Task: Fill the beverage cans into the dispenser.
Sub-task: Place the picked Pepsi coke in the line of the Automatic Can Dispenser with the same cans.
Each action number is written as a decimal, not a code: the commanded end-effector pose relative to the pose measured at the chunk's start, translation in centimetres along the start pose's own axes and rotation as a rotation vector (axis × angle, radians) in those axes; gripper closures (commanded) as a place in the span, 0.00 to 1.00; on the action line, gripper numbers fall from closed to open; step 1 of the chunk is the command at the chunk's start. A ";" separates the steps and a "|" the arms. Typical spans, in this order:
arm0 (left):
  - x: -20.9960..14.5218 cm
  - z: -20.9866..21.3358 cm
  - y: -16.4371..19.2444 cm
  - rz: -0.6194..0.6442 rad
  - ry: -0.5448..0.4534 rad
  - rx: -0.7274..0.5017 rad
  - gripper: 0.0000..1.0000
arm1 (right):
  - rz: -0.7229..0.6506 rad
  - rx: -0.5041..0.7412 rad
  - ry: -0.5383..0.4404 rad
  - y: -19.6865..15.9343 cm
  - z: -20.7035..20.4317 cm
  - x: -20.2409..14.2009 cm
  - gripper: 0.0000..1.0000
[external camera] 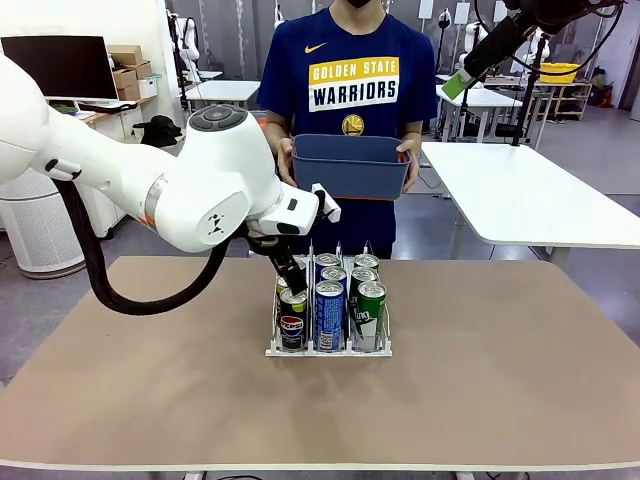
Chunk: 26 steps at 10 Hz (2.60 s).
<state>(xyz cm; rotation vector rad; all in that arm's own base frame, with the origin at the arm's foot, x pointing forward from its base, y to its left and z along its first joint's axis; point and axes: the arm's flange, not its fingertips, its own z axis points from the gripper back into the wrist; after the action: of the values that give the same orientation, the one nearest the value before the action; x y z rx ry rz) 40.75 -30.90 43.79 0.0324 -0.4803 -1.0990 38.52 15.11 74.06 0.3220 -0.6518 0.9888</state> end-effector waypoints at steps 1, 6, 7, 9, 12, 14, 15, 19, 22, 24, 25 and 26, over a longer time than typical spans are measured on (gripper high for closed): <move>-0.8 2.4 0.0 0.022 -0.109 -0.100 0.00 | -0.004 0.011 0.006 0.0 0.0 -0.1 0.00; -5.8 10.0 2.0 -0.171 -0.279 -0.226 0.00 | -0.004 0.011 0.006 0.0 0.0 -0.1 0.00; -6.6 11.4 2.5 -0.186 -0.290 -0.227 0.00 | -0.004 0.011 0.006 0.0 0.0 -0.1 0.00; -7.9 14.7 4.2 -0.186 -0.255 -0.197 0.00 | -0.004 0.011 0.006 0.0 0.0 -0.1 0.00; -8.7 20.9 6.7 -0.100 -0.282 -0.123 0.00 | -0.004 0.011 0.006 0.0 0.0 -0.1 0.00; -9.0 24.7 8.2 -0.021 -0.361 -0.113 0.00 | -0.004 0.011 0.006 0.0 0.0 -0.1 0.00; -8.9 26.2 8.7 -0.004 -0.364 -0.115 0.00 | -0.004 0.011 0.006 0.0 0.0 -0.1 0.00; -8.0 31.6 10.0 0.024 -0.362 -0.050 0.00 | -0.004 0.011 0.006 0.0 0.0 -0.1 0.00; -8.3 31.5 10.1 0.013 -0.395 -0.056 0.00 | -0.004 0.011 0.006 0.0 0.0 -0.1 0.00; -8.3 31.5 10.1 0.013 -0.395 -0.056 0.00 | -0.004 0.011 0.006 0.0 0.0 -0.1 0.00; -8.3 31.5 10.1 0.013 -0.395 -0.056 0.00 | -0.004 0.011 0.006 0.0 0.0 -0.1 0.00; -8.3 31.5 10.1 0.013 -0.395 -0.056 0.00 | -0.004 0.011 0.006 0.0 0.0 -0.1 0.00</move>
<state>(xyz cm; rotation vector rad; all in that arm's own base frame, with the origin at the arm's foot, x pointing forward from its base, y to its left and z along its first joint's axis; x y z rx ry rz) 33.88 -12.68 72.09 -0.2391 -0.8004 -1.1083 38.53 15.09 74.08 0.3222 -0.6517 0.9887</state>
